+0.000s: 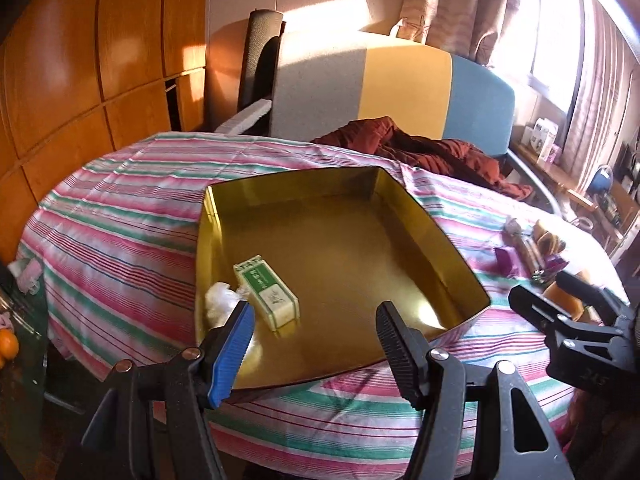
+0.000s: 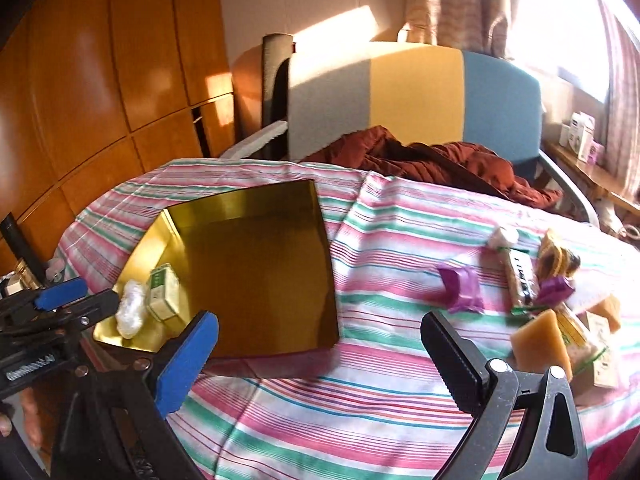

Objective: Organize objects
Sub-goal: 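Return to the items and grasp the purple snack packet with the left tool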

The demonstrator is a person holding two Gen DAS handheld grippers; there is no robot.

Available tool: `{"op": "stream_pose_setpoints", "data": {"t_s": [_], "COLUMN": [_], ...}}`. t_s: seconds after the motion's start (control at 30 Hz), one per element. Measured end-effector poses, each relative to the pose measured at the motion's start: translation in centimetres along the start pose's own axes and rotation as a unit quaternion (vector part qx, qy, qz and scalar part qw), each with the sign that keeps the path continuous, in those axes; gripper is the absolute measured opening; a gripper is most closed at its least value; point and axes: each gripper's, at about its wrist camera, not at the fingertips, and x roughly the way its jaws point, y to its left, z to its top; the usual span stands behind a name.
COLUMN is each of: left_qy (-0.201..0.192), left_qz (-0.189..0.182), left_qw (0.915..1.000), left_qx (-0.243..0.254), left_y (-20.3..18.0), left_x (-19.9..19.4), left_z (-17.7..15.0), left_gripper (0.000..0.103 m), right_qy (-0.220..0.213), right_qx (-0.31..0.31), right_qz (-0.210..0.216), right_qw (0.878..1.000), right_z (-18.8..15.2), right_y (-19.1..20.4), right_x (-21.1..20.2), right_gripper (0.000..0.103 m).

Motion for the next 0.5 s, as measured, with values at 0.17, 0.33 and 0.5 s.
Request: {"op": "stream_pose_setpoints", "data": {"t_s": [0.17, 0.33, 0.5], "left_qy": [0.009, 0.025, 0.030], "left_qz": [-0.017, -0.030, -0.054], "left_qw": [0.9998, 0.9984, 0.9953], "left_qx": [0.010, 0.041, 0.075], "left_y": [-0.7, -3.0, -5.6], "left_x": [0.5, 1.1, 1.4], "left_z": [0.4, 0.6, 1.3], "left_gripper": [0.064, 0.064, 0.064], "right_qy": [0.008, 0.004, -0.006], "right_qx": [0.017, 0.049, 0.080], "right_qz": [-0.021, -0.053, -0.107], "right_qw": [1.000, 0.997, 0.991], "right_z": [-0.3, 0.2, 1.3], "right_y": [-2.6, -7.2, -13.6], "right_x": [0.0, -0.7, -2.2], "right_gripper": [0.102, 0.102, 0.102]}}
